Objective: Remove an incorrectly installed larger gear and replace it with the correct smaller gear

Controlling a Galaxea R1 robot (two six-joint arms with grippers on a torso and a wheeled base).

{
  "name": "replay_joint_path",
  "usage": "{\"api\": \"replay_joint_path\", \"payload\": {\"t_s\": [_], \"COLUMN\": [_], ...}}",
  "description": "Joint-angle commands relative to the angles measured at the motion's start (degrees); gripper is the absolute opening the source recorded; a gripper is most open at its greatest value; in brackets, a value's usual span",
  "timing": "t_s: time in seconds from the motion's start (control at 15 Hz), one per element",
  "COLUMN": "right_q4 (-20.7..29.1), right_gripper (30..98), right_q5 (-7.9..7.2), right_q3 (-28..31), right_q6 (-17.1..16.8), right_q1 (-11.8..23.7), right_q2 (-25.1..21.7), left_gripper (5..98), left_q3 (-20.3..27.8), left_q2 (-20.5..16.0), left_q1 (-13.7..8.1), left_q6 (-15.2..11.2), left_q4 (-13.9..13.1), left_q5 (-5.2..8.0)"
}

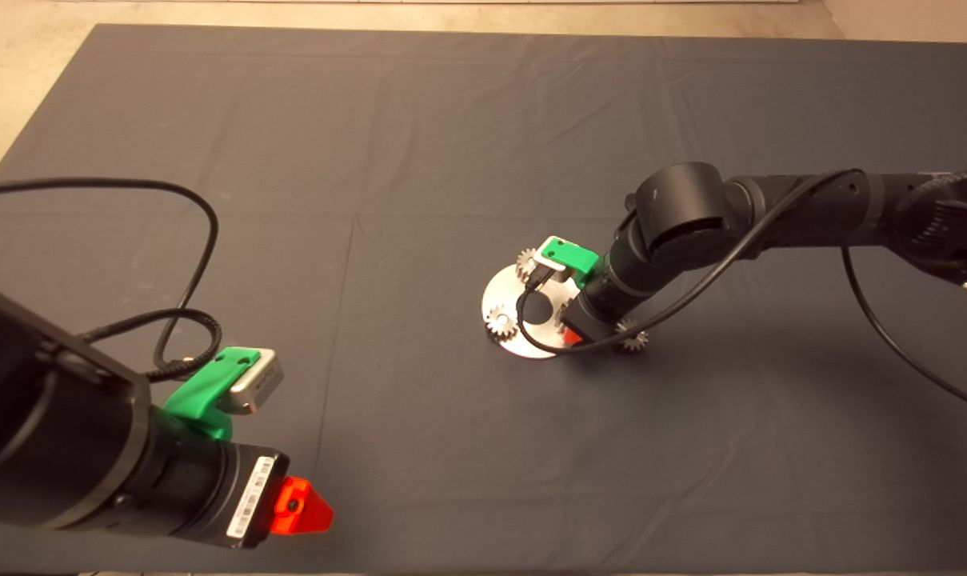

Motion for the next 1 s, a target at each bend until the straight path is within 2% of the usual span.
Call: {"api": "replay_joint_path", "payload": {"t_s": [0.0, 0.4, 0.53, 0.8, 0.93], "right_q4": [-1.9, -2.4, -2.3, -2.1, -1.9], "right_gripper": [50.7, 48.0, 47.9, 47.8, 47.8], "right_q5": [-0.82, -0.82, -0.74, -0.82, -0.82], "right_q3": [0.8, 1.1, 3.4, 6.0, 6.6], "right_q6": [-0.1, 0.4, 0.6, 0.7, 1.2], "right_q1": [1.0, 1.1, 1.5, 5.3, 6.0], "right_q2": [0.4, 0.4, 0.3, 0.0, 0.0], "left_gripper": [98.3, 98.2, 98.3, 98.2, 98.2], "left_q3": [1.0, 1.0, 1.0, 1.0, 1.0], "left_q2": [0.1, 0.1, 0.1, 0.1, 0.1], "left_q1": [-0.1, -0.1, -0.1, -0.2, -0.2], "left_q6": [0.1, 0.1, 0.1, 0.1, 0.1], "left_q4": [-0.7, -0.7, -0.7, -0.7, -0.7], "left_q5": [0.02, 0.02, 0.02, 0.02, 0.02]}}
